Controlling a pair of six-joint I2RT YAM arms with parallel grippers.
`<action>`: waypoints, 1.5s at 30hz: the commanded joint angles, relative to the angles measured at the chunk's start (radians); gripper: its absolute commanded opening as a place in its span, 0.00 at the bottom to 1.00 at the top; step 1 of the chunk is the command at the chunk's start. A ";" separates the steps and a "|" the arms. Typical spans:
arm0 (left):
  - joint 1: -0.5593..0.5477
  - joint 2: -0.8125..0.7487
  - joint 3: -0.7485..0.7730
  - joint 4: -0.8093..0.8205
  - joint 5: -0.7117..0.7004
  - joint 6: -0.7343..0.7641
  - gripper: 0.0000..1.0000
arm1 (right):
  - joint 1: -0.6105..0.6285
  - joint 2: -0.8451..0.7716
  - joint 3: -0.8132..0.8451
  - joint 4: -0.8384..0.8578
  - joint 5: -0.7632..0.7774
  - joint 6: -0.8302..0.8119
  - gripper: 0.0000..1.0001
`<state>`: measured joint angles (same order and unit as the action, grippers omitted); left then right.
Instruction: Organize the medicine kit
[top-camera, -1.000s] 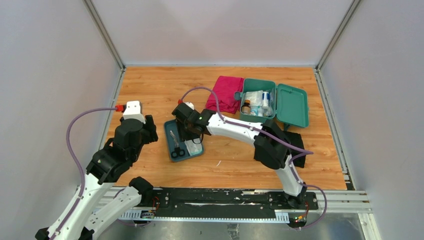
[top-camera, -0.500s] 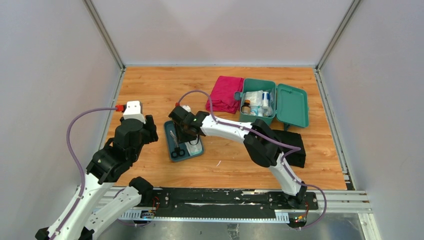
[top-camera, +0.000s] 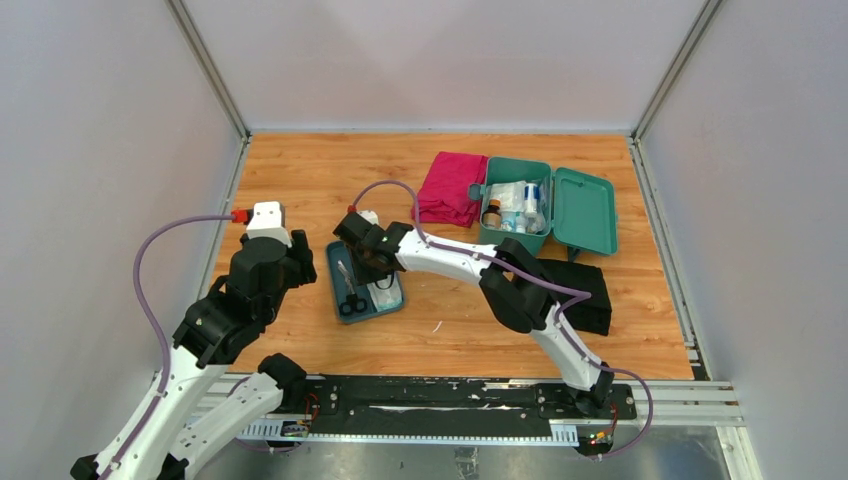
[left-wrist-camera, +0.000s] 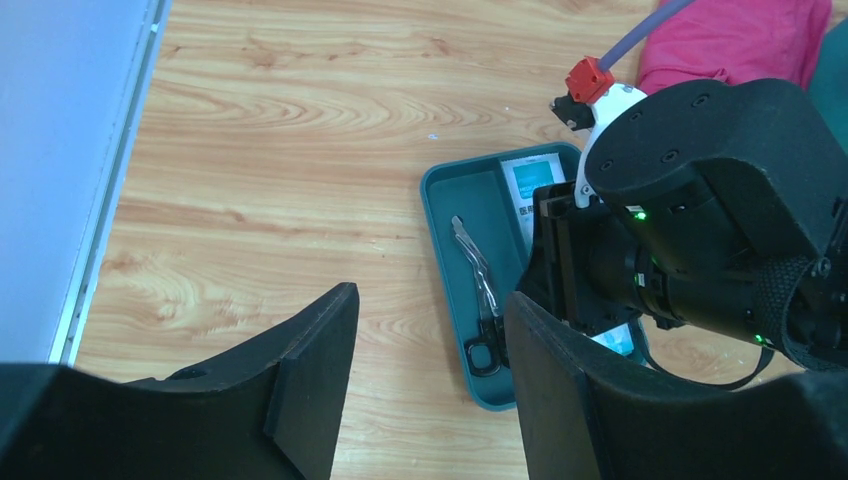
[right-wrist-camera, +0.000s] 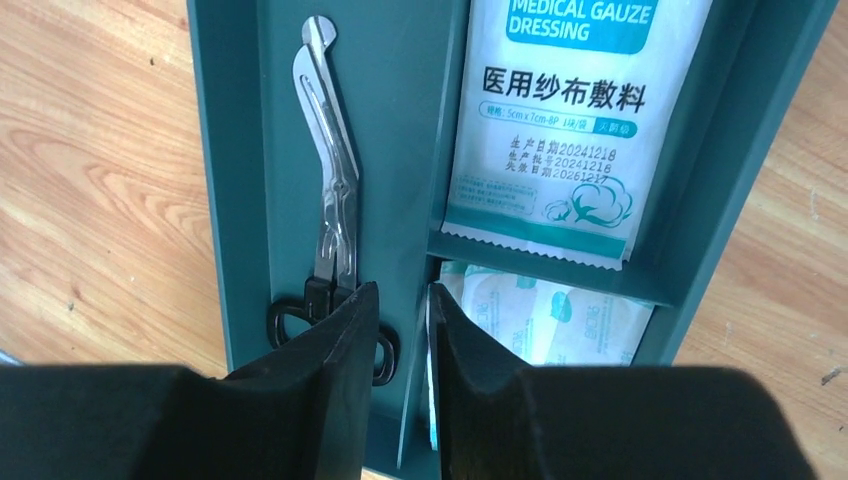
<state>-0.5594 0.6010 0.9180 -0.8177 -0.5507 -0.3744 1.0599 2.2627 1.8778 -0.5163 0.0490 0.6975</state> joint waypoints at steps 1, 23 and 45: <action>0.003 0.005 -0.011 0.006 -0.009 -0.004 0.61 | 0.016 0.049 0.052 -0.061 0.071 -0.026 0.29; 0.003 0.010 -0.011 0.006 -0.009 -0.006 0.61 | 0.076 0.157 0.084 -0.161 0.408 -0.037 0.24; 0.003 -0.044 0.049 -0.025 -0.022 -0.015 0.68 | 0.092 -0.059 -0.013 -0.108 0.399 -0.113 0.00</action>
<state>-0.5594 0.5858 0.9199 -0.8211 -0.5514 -0.3763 1.1500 2.2944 1.8816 -0.5732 0.4500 0.6281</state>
